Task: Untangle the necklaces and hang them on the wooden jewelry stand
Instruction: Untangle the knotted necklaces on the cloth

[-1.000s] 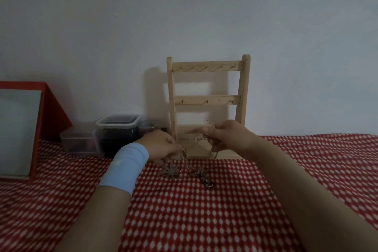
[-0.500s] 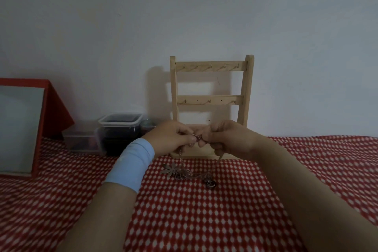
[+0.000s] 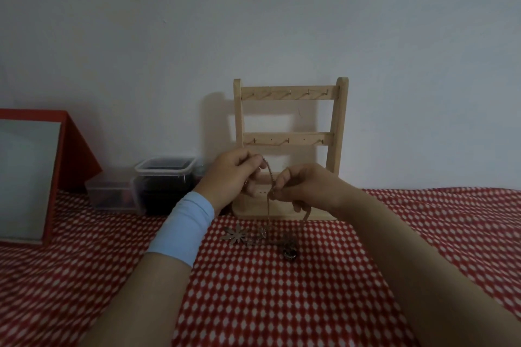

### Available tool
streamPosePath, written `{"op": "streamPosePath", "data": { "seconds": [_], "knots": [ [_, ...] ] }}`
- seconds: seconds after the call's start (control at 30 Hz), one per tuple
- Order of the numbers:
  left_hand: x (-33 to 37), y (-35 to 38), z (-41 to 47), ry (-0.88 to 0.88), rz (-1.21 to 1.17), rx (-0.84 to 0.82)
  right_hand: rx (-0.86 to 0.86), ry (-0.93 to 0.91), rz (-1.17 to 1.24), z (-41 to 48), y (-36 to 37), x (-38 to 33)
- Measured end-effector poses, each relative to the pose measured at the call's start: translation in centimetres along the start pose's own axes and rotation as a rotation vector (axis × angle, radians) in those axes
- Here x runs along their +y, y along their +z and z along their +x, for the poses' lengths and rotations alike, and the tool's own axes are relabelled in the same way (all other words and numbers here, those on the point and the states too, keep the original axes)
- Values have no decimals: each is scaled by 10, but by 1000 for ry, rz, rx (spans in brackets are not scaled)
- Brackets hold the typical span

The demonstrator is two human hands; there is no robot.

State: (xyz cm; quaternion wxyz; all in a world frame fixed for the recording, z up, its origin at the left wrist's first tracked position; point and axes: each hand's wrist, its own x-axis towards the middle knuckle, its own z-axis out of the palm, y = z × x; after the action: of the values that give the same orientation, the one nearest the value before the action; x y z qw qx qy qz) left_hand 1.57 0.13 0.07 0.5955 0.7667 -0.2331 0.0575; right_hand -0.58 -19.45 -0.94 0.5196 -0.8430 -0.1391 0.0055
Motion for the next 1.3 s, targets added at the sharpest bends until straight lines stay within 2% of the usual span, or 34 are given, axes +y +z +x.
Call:
{"op": "streamPosePath", "data": {
  "seconds": [0.17,0.27,0.33,0.4,0.47,0.53,0.6,0.67,0.7,0.8,0.9,1.0,1.13,1.3],
  "knots": [
    [7,-5,2,-11,-286,49,-123,144,-43,4,-3,7],
    [12,-20,3,10,-366,195,-194,238,-182,5,-1,14],
    [13,-32,4,33,-157,305,-222,244,-304,5,1,18],
    [10,-43,4,35,226,342,-230,207,-398,3,1,19],
    [5,-49,3,-79,533,215,-201,150,-334,2,2,19],
    [-3,-48,2,-325,600,8,-172,105,-148,3,3,19],
    [-9,-41,-1,-514,661,-172,-171,77,-81,6,3,22],
    [-16,-33,0,-488,913,-334,-153,54,-154,7,4,23],
    [-16,-26,0,-427,1000,-365,-134,50,-219,7,3,22],
    [-12,-7,-1,-231,847,-371,-156,111,-459,1,-1,10],
    [-13,14,-7,-132,729,-513,-351,304,-691,-2,2,0],
    [-27,29,-10,-156,840,-600,-423,442,-856,0,13,4],
    [-39,17,-7,-205,878,-542,-325,330,-891,2,16,13],
    [-38,-7,-2,-398,995,-557,-294,227,-807,4,13,20]
  ]
}}
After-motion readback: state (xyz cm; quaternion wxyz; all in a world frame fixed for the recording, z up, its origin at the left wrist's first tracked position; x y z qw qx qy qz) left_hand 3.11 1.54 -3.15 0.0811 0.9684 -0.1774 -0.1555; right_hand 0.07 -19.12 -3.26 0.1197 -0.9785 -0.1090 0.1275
